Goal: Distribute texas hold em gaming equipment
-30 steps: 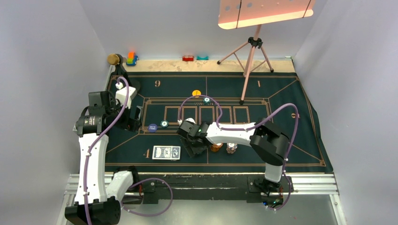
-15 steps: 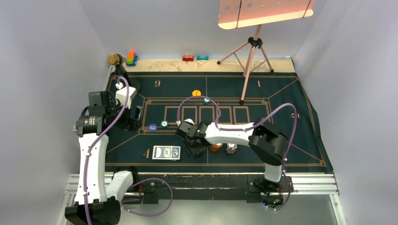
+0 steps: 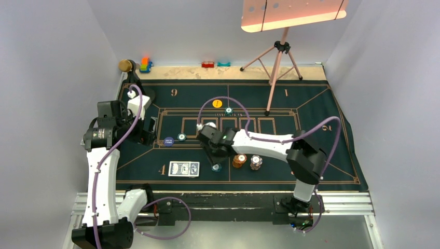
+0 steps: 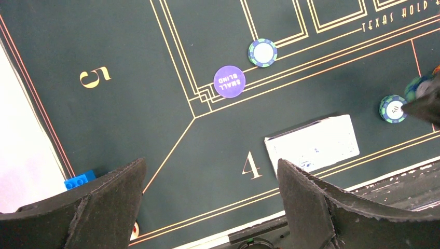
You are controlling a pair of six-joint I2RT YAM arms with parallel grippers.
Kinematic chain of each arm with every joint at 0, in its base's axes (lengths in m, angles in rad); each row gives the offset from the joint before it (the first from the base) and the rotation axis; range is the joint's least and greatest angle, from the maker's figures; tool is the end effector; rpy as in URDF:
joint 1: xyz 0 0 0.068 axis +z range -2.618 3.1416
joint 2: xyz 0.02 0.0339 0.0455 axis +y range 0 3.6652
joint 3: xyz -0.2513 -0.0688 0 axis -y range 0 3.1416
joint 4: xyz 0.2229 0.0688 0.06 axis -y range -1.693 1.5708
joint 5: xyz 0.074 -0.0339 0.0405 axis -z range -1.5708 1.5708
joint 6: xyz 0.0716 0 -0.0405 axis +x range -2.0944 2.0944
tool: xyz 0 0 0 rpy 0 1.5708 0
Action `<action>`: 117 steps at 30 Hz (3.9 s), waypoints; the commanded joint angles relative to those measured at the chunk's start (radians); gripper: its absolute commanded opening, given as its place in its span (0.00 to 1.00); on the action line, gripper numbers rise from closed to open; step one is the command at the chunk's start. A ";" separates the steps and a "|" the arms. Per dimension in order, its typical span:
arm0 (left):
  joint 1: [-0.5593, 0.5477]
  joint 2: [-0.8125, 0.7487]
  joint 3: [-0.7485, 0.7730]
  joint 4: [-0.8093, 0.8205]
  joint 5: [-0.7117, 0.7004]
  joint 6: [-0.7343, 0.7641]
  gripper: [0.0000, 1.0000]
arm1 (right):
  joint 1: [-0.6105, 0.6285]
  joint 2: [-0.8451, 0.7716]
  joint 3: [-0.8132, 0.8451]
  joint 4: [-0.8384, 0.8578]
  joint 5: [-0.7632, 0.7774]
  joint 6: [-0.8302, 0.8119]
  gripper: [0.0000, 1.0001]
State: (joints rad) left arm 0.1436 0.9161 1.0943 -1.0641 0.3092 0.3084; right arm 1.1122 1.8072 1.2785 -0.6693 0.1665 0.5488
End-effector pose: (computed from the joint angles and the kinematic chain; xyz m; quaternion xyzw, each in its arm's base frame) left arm 0.1671 0.0021 0.3013 0.1281 0.9233 -0.0670 0.3559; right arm 0.1675 0.3124 0.1625 -0.2574 0.9450 0.0812 0.1849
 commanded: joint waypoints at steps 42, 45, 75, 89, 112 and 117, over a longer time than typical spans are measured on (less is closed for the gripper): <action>0.005 0.030 0.086 0.003 0.022 0.019 1.00 | -0.704 -0.485 -0.596 -0.011 0.105 0.455 0.34; 0.005 0.030 0.083 0.002 0.024 0.018 1.00 | -0.705 -0.491 -0.579 -0.020 0.103 0.444 0.51; 0.005 0.015 0.072 0.000 0.030 0.002 1.00 | -0.399 -0.528 -0.240 0.066 -0.228 -0.196 0.95; 0.005 0.015 0.072 0.000 0.029 0.001 1.00 | -0.279 -0.390 -0.225 0.046 -0.218 -0.287 0.98; 0.005 0.006 0.075 -0.005 0.018 0.008 1.00 | -0.201 -0.309 -0.265 0.039 -0.057 -0.205 0.98; 0.005 0.007 0.075 -0.006 0.022 0.007 1.00 | -0.186 -0.313 -0.280 0.040 -0.065 -0.165 0.98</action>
State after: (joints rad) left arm 0.1436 0.9363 1.1419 -1.0718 0.3256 0.3153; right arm 0.9096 1.5242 1.0130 -0.6380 0.0914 0.3367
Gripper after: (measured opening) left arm 0.995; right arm 0.983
